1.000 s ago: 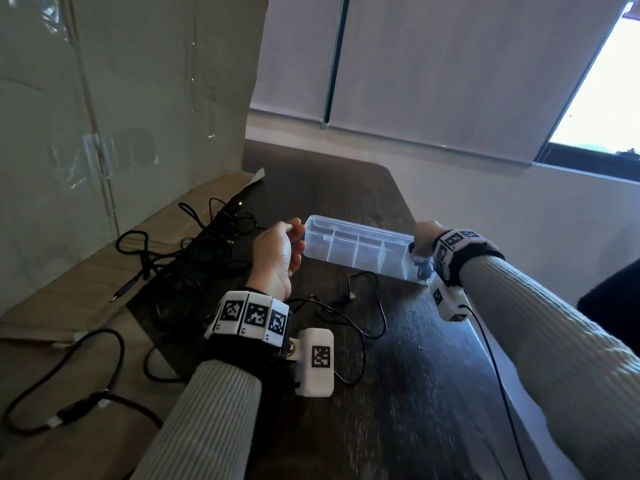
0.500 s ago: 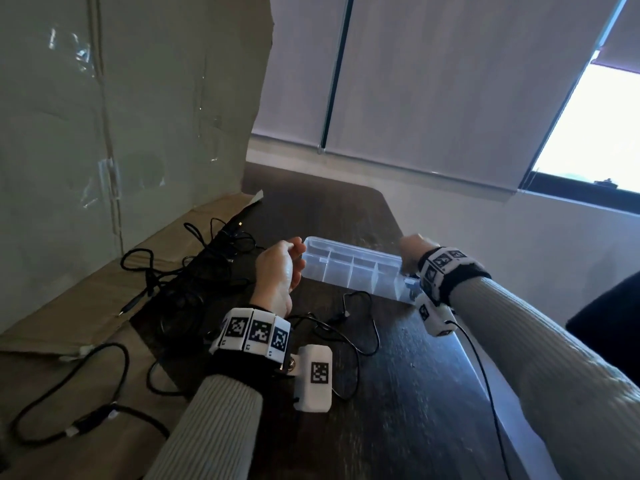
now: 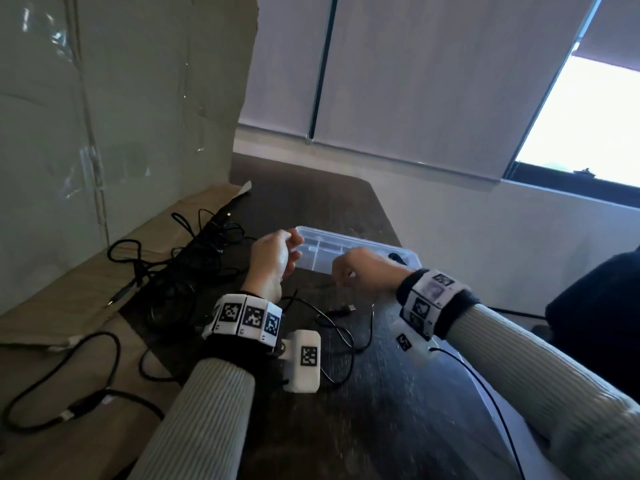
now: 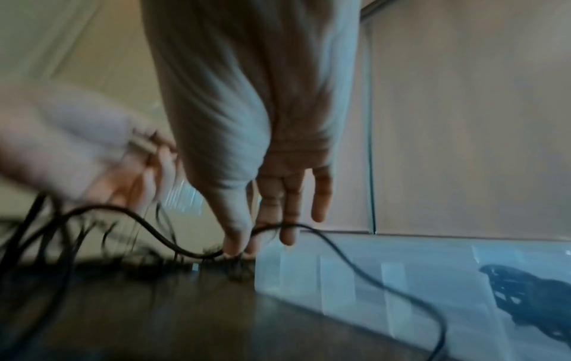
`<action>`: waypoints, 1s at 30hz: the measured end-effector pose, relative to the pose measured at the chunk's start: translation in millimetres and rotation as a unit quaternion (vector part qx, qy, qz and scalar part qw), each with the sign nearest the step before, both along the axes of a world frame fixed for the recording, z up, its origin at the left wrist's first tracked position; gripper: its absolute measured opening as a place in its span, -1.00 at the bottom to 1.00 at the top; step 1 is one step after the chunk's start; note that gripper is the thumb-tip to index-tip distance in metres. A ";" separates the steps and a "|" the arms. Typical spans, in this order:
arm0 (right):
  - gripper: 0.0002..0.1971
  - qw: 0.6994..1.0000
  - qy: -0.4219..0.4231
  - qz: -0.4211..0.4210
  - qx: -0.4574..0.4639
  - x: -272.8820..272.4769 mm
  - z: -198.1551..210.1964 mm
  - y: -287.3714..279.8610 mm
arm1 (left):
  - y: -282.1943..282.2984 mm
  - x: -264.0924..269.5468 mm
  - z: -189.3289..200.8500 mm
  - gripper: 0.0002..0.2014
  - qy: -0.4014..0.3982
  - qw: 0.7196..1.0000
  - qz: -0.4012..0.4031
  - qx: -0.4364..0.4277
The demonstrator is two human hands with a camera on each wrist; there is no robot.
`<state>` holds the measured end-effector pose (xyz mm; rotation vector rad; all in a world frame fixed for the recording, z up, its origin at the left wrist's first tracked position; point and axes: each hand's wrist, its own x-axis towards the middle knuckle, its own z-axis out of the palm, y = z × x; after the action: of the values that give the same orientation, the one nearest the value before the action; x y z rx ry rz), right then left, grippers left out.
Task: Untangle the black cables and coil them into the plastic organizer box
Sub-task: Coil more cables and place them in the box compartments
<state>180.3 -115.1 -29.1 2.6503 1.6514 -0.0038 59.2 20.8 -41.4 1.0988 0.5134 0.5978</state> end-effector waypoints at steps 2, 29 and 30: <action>-0.88 0.997 0.014 -0.010 0.081 -3.1 19.5 -4.5 | -1.3 4.6 -4.8 -0.81 0.020 0.996 -0.035 0.085; -0.85 0.839 0.062 -0.168 0.513 -19.2 84.3 -78.2 | 14.0 -9.8 -8.2 -0.78 0.023 0.837 0.077 0.541; -0.81 0.871 0.029 -0.166 0.461 -20.1 83.3 -76.5 | 12.2 -10.7 -7.0 -0.77 0.019 0.821 0.090 0.564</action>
<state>160.3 -191.5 54.2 3.5909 1.3847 0.9345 48.5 33.1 -48.4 2.2066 0.2597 1.1054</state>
